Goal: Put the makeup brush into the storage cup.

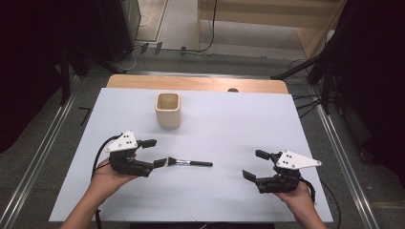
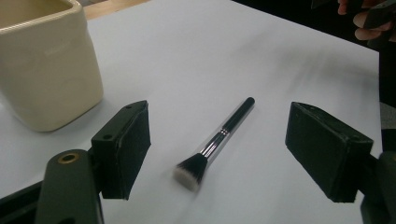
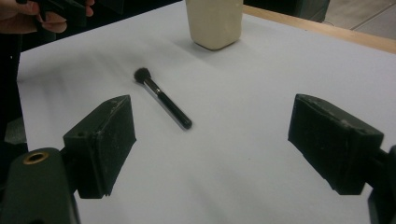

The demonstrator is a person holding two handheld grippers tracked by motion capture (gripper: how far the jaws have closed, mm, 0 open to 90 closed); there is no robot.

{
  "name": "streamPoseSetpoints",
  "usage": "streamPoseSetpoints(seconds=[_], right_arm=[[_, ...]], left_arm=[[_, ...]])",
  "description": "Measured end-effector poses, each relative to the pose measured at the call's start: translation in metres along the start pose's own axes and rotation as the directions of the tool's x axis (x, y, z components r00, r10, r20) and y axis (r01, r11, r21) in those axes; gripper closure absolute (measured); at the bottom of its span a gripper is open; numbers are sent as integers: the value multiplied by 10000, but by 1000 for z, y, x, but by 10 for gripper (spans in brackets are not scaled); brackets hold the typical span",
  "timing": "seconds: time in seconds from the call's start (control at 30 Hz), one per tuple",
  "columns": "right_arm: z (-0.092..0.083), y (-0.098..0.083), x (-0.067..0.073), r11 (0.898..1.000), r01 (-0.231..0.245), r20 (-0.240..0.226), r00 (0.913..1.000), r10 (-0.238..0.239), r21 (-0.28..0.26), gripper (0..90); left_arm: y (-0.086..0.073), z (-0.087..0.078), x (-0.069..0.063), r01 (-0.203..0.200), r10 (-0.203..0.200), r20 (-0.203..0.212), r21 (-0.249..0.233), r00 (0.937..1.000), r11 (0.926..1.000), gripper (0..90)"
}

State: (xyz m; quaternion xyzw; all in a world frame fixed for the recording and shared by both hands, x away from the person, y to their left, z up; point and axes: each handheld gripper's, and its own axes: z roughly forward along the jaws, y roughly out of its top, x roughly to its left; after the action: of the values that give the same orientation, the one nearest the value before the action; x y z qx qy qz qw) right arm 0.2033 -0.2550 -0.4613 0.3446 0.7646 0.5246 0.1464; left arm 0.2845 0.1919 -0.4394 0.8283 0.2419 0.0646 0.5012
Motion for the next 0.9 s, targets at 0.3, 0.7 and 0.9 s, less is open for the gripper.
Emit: streamPoseSetpoints(seconds=[0.3,0.7,0.9], right_arm=[[1,0,0,10000,13,-5,10000,-13,37,158],[0,0,0,10000,8,-32,10000,-7,10,158],[0,0,0,10000,-32,-73,10000,32,-1,158]], left_arm=[[8,12,1,-195,194,137,8,9997,9998,227],[18,26,-1,-283,284,319,-29,9991,9996,227],[22,34,-1,-391,391,367,-2,9986,9992,228]])
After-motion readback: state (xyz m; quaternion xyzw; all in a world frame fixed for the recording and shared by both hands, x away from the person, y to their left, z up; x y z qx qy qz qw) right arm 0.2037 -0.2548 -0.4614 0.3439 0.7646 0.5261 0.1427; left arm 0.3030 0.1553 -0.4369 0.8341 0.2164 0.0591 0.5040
